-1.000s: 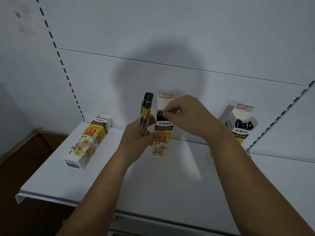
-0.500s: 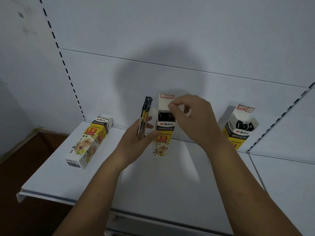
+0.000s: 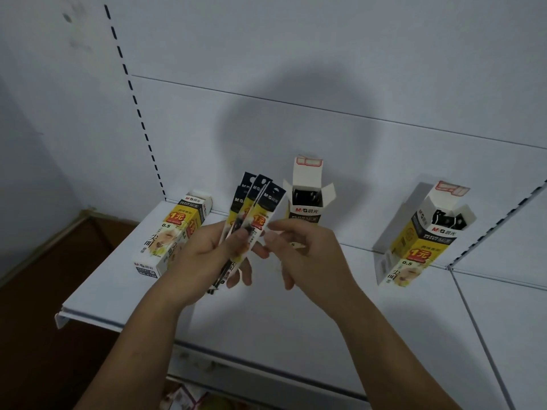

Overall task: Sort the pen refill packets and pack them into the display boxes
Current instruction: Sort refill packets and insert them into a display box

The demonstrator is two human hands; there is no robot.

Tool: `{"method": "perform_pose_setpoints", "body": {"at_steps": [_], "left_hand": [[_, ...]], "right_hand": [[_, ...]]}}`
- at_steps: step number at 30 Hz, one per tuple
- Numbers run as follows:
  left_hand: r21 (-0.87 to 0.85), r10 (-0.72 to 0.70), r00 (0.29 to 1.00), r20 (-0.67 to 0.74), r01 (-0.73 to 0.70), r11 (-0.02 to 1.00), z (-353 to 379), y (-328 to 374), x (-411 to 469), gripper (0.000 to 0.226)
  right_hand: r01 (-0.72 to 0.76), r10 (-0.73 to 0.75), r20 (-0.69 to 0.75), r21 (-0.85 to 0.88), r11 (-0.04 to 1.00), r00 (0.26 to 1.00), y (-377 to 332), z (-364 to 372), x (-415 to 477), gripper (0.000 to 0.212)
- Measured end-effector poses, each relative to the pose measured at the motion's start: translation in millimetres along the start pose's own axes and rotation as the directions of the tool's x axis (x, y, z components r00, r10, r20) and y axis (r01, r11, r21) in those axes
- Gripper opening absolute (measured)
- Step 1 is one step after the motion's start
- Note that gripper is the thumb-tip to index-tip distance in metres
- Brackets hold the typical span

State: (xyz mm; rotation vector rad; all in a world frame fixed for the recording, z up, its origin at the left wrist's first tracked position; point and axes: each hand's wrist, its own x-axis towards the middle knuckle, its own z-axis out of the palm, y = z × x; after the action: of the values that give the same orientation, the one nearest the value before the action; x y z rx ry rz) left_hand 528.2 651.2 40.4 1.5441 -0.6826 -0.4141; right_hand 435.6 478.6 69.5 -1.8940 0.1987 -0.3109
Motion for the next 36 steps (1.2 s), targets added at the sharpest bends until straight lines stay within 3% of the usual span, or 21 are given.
{"method": "perform_pose_setpoints", "body": {"at_steps": [4,9,15,21,23,25,28,31,36], "left_hand": [[-0.048,0.003,1.000,0.029,-0.002,0.999,5.2,1.9,-1.1,0.028],[-0.028,-0.020,0.999,0.033,0.021,0.999,7.7,-0.7,-3.7,0.030],[-0.084,-0.074,0.997,0.005,0.074,0.994,15.9,5.4,-5.2,0.040],[0.095,0.012,0.954,-0.300,0.017,0.995,26.5,3.3,11.1,0.036],[0.109,0.028,0.927,-0.375,0.014,0.994,30.2,-0.7,21.3,0.025],[0.176,0.044,0.930,-0.365,0.023,0.984,33.2,-1.5,32.0,0.009],[0.180,0.035,0.967,-0.253,0.011,0.984,37.7,0.7,45.6,0.037],[0.116,0.026,0.979,-0.202,-0.003,0.993,44.4,5.8,54.5,0.044],[0.113,0.045,0.985,-0.167,-0.026,0.993,49.3,5.7,60.5,0.023]], "right_hand": [[0.052,-0.048,-0.048,0.080,0.995,0.998,-7.6,7.9,-4.1,0.010],[0.082,-0.068,-0.131,0.108,0.991,0.989,-5.9,11.1,-10.1,0.017],[0.180,-0.150,-0.257,0.098,0.979,0.955,-8.3,0.6,-13.4,0.012],[0.390,-0.387,-0.488,-0.099,0.915,0.783,-49.4,-60.8,-3.5,0.022],[0.425,-0.424,-0.529,-0.127,0.896,0.735,-63.4,-81.3,5.8,0.022],[0.428,-0.443,-0.530,-0.158,0.890,0.724,-73.8,-95.3,15.6,0.017],[0.421,-0.461,-0.486,-0.197,0.885,0.743,-82.1,-102.5,28.3,0.018],[0.389,-0.484,-0.392,-0.299,0.871,0.783,-80.8,-98.0,37.6,0.026],[0.353,-0.457,-0.292,-0.345,0.869,0.840,-68.3,-89.9,47.1,0.026]]}}
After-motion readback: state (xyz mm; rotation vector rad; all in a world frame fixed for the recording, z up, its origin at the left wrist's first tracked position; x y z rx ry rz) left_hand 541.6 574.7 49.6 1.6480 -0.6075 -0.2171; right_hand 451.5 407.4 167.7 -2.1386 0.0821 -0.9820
